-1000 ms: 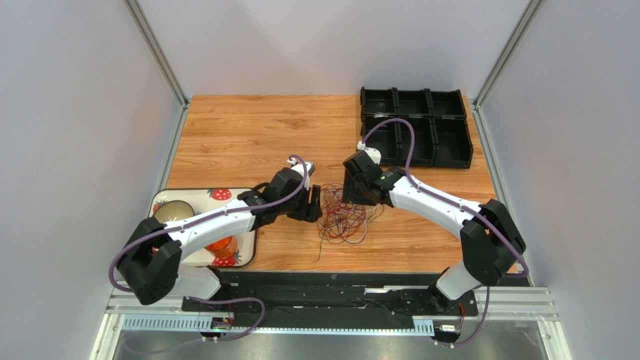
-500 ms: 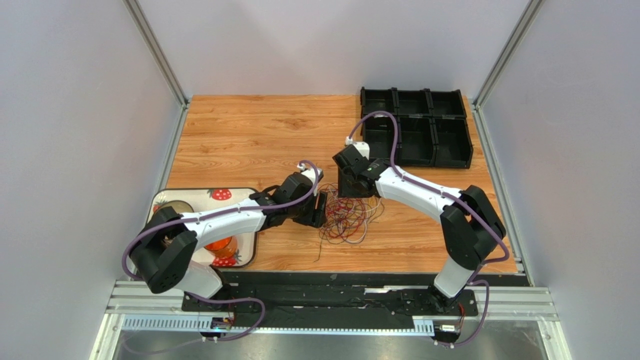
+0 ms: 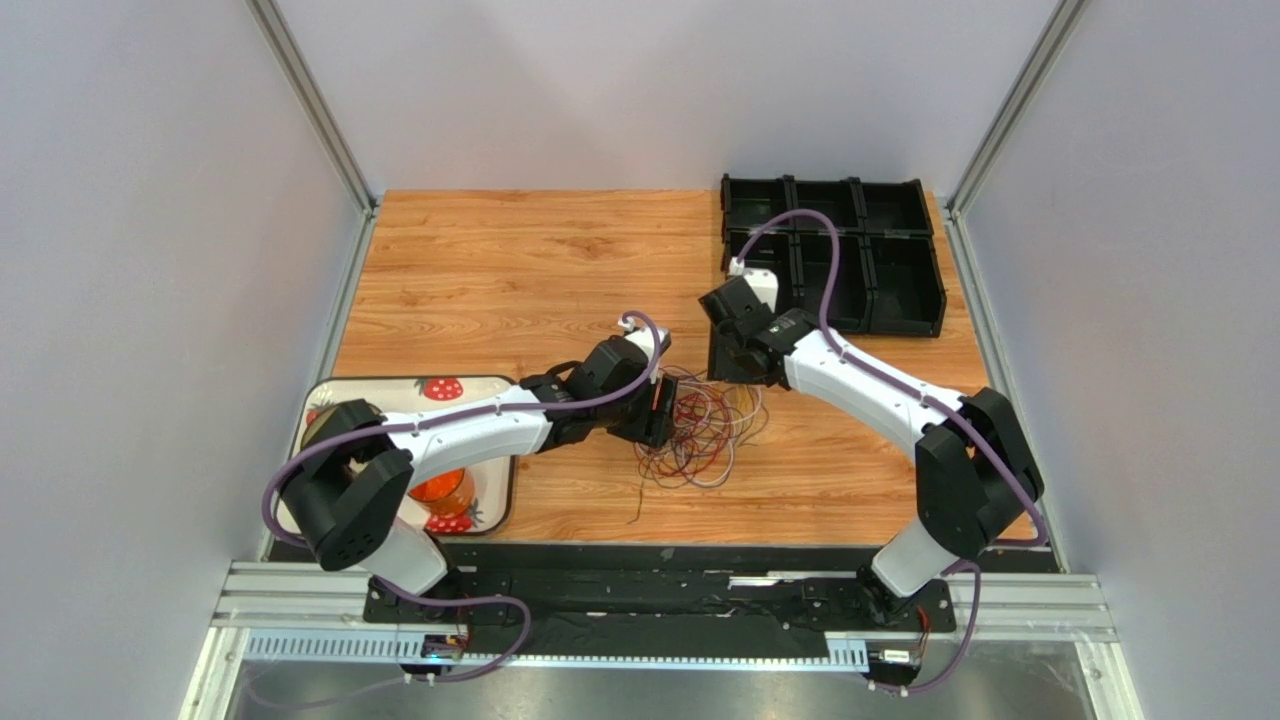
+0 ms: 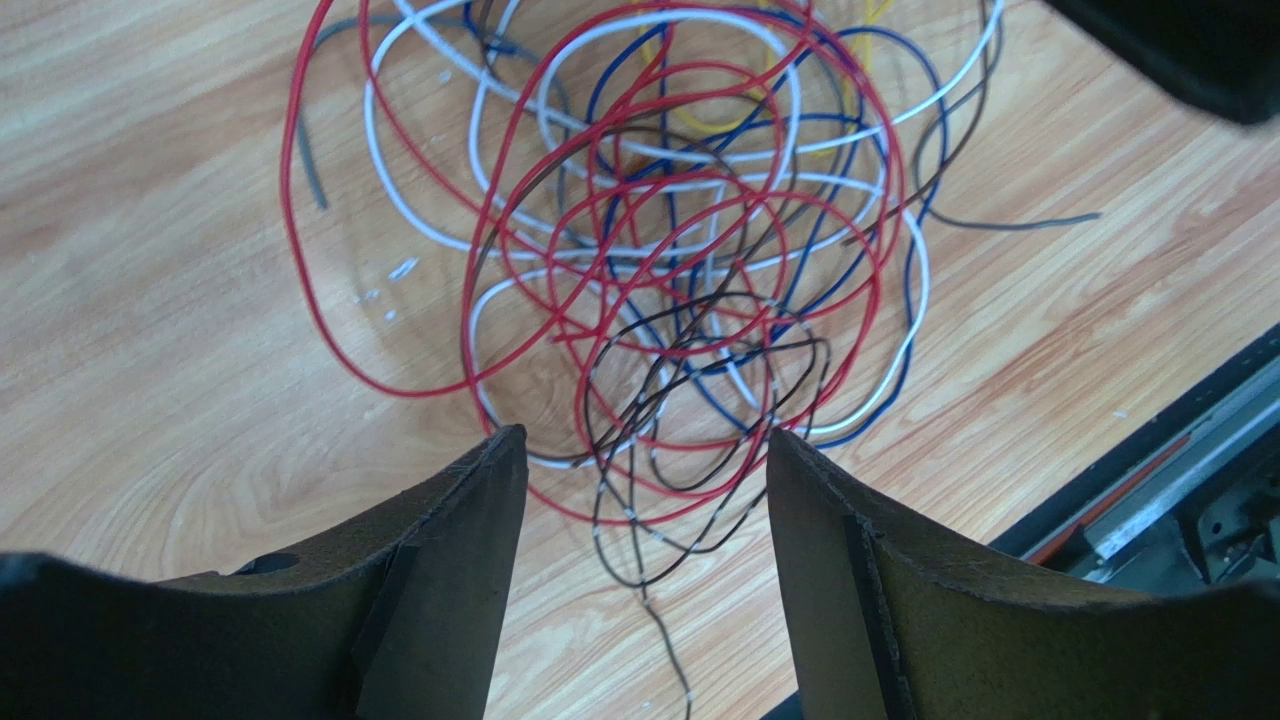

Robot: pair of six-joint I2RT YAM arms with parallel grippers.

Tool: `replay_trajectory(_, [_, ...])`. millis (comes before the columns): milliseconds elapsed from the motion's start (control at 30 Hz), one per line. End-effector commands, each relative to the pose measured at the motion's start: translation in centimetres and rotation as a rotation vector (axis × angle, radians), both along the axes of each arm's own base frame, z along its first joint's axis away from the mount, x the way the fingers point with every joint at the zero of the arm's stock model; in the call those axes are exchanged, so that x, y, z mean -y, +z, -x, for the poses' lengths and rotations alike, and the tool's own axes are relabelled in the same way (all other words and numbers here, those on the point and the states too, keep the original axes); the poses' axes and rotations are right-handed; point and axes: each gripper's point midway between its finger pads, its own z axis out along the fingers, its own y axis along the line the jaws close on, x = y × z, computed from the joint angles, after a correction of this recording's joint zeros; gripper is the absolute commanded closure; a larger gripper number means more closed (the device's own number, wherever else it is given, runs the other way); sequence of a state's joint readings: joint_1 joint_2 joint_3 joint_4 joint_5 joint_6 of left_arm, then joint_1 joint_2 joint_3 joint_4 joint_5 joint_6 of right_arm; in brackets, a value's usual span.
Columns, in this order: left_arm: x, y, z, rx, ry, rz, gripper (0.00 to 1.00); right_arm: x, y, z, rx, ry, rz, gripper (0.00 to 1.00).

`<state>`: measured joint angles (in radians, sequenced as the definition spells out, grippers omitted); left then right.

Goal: Untangle the cables

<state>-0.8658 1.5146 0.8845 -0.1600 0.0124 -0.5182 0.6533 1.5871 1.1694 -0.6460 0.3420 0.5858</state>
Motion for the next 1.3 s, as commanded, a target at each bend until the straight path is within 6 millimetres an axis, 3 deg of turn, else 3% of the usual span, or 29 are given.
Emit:
replay_trajectory(0, [1.9,1.9,-0.9,0.049,-0.017,0.035,0.31,1.8,0.5,-1.9,0.028,-0.020,0.019,0.52])
replay_trajectory(167, [2.5,1.8,-0.7,0.046,-0.034,0.026,0.31,2.5,-1.3,-3.1,-0.008,-0.019,0.038,0.52])
replay_trajectory(433, [1.9,0.9,-0.5,0.045,-0.016,-0.003,0.31,1.0,-2.7,-3.0,-0.044,0.042,-0.038,0.53])
replay_trajectory(600, [2.2,0.4,-0.5,0.035,-0.015,-0.005,0.31,0.4,-3.0,-2.8,-0.059,0.064,-0.062,0.70])
replay_trajectory(833, [2.6,-0.4,-0.5,0.019,-0.016,-0.011,0.31,0.1,-4.0,-2.3,-0.097,0.080,-0.072,0.77])
replay_trajectory(933, [2.7,-0.9,-0.5,0.015,-0.017,-0.020,0.31,0.1,-4.0,-2.2,-0.100,0.083,-0.070,0.85])
replay_trajectory(1000, [2.8,-1.8,-0.4,0.000,-0.021,-0.039,0.31,0.0,-4.0,-2.2,-0.102,0.089,-0.076,0.98])
replay_trajectory(1133, [3.0,-2.9,-0.5,-0.016,-0.019,-0.062,0.33,-0.4,-3.1,-2.0,-0.104,0.104,-0.091,1.00])
replay_trajectory(1267, [3.0,-3.9,-0.7,-0.021,-0.004,-0.085,0.34,-0.9,1.0,-1.9,-0.053,0.125,-0.142,1.00])
